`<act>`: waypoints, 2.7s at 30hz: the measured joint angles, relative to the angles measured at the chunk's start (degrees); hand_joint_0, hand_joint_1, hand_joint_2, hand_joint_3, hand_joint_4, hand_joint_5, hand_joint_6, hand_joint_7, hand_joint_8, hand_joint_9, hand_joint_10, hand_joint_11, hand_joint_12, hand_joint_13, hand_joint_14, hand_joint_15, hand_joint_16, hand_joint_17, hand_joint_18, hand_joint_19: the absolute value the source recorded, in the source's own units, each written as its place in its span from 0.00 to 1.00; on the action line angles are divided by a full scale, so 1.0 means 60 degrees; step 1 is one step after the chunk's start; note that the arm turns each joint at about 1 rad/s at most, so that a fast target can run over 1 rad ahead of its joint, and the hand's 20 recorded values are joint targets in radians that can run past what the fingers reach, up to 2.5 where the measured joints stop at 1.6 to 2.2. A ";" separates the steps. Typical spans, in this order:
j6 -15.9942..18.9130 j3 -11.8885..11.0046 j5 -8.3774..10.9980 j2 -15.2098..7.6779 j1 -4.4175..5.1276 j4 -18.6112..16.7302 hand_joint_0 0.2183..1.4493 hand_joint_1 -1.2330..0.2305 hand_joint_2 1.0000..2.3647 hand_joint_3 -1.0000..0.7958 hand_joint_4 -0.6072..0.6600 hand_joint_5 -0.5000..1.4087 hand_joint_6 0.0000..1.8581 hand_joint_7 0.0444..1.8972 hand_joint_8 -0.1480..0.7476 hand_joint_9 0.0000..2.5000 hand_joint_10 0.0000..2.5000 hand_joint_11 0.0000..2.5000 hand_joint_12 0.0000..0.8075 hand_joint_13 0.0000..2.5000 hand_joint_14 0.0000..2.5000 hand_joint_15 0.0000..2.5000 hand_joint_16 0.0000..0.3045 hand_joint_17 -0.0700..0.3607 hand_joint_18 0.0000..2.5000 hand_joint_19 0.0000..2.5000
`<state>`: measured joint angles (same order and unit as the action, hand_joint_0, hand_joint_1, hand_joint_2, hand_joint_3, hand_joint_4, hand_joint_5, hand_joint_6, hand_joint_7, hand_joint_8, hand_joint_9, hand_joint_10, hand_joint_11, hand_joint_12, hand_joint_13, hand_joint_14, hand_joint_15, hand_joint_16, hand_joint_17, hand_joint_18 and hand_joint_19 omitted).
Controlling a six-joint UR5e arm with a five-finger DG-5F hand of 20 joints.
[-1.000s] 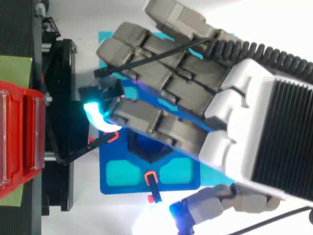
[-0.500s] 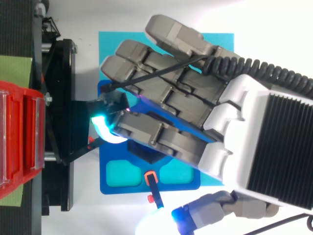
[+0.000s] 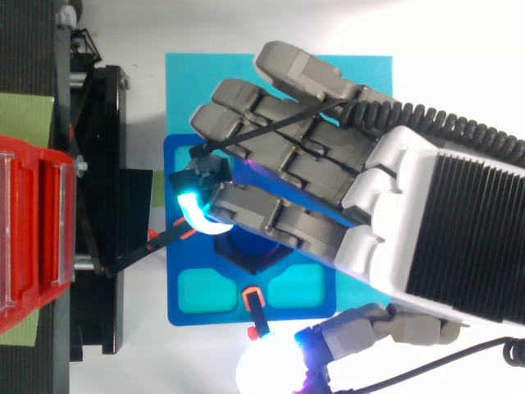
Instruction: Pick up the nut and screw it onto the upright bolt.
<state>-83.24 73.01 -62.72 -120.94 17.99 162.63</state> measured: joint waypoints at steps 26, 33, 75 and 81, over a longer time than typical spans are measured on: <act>-0.0013 0.0009 -0.0167 0.0000 -0.0221 0.0179 0.20 0.68 0.00 0.28 0.69 0.21 0.27 0.56 0.48 0.20 0.00 0.00 0.43 0.18 0.00 0.00 0.12 0.36 0.02 0.00; -0.0014 0.0005 -0.0269 0.0000 -0.0312 0.0216 0.21 0.67 0.00 0.28 0.69 0.22 0.27 0.62 0.48 0.23 0.00 0.00 0.41 0.20 0.00 0.00 0.11 0.34 0.04 0.00; -0.0042 0.0003 -0.0639 0.0001 -0.0477 -0.0369 0.20 0.69 0.00 0.28 0.64 0.18 0.27 0.36 0.44 0.22 0.00 0.00 0.40 0.20 0.00 0.00 0.12 0.36 0.06 0.00; -0.0048 0.0005 -0.0608 -0.0005 -0.0421 -0.0510 0.20 0.69 0.00 0.28 0.64 0.19 0.27 0.39 0.45 0.22 0.00 0.00 0.40 0.20 0.00 0.00 0.12 0.36 0.06 0.00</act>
<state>-83.53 73.04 -66.37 -120.97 15.46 159.57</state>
